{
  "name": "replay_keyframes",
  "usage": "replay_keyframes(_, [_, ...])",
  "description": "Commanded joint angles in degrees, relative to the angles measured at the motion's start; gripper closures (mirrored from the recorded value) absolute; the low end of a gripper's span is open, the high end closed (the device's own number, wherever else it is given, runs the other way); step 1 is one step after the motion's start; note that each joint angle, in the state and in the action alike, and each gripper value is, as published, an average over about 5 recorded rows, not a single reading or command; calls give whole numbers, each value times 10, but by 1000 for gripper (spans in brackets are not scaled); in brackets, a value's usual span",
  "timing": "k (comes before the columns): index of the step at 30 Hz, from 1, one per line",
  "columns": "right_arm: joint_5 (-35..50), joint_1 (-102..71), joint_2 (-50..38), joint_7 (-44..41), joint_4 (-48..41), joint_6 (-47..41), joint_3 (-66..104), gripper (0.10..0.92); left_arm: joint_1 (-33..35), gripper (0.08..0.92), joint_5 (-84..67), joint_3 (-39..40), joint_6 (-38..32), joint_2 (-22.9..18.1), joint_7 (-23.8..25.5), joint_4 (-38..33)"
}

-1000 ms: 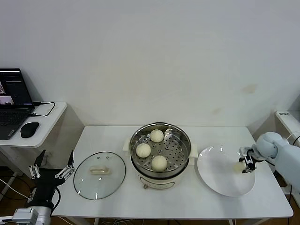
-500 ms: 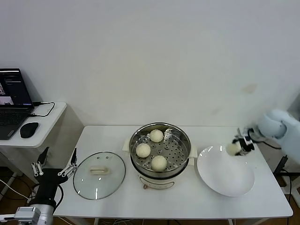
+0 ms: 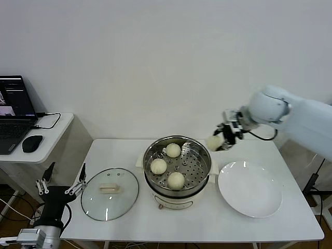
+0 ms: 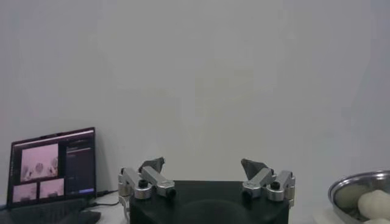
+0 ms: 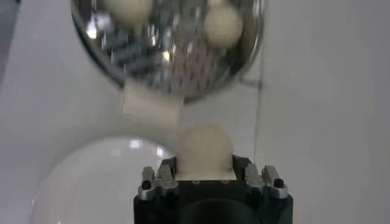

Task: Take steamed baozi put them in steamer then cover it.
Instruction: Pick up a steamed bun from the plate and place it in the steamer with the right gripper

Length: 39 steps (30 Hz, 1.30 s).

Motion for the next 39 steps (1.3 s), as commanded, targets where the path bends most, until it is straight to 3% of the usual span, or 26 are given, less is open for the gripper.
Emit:
replay_keyframes(1, [103, -6, 137, 89, -19, -96, -54, 448, 2, 177, -2, -11, -1, -3, 0, -2])
replay_keyframes(14, [26, -101, 162, 97, -112, -113, -40, 451, 6, 177, -4, -16, -2, -9, -1, -5])
replay_keyframes(31, [24, -118, 140, 91, -94, -119, -29, 446, 8, 177, -2, -14, -2, -11, -1, -9])
replay_keyframes(34, [23, -116, 133, 90, -88, -117, -24, 411, 8, 177, -2, -13, -1, -11, -1, -9])
replay_keyframes(39, [35, -101, 107, 89, -52, -117, -4, 274, 6, 177, -1, -10, -1, -11, -1, -10])
